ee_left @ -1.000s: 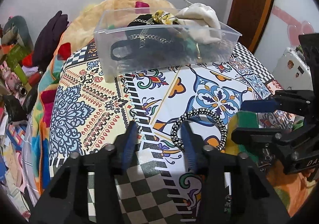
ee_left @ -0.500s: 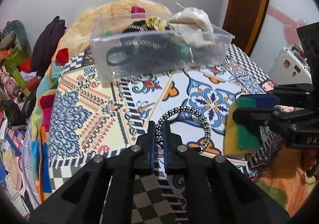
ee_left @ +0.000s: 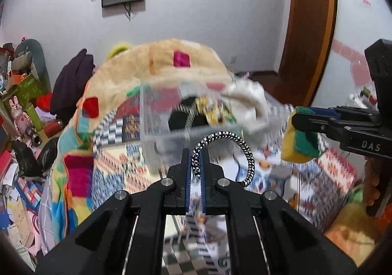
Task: Organize soft objects
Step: 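Lower the sponge into the box with the right gripper while the left drops the bracelet in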
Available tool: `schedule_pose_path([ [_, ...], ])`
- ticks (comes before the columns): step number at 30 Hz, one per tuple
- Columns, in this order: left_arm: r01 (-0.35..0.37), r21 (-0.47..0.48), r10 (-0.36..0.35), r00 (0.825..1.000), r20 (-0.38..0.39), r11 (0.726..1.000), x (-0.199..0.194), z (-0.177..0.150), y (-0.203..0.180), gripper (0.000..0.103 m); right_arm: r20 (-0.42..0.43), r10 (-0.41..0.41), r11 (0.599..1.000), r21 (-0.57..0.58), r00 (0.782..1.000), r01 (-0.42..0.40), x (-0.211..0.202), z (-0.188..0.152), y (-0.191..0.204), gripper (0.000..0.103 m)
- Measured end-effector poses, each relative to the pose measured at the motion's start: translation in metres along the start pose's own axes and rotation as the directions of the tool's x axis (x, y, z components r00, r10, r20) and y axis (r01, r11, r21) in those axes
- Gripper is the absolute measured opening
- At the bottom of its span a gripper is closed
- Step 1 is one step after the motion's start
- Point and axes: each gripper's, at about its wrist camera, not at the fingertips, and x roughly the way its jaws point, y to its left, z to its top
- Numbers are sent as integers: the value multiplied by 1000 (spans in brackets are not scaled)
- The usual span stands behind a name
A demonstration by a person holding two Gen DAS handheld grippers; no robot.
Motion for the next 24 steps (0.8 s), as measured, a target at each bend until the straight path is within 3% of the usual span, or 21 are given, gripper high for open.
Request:
schedule_pose_path([
  [12, -20, -38, 23, 997, 80, 999, 18, 54, 18, 6, 108, -44, 999, -1, 993, 44, 15, 41, -6, 27],
  [24, -12, -35, 11, 999, -33, 999, 84, 50, 24, 6, 50, -61, 998, 8, 997, 60, 61, 41, -13, 28],
])
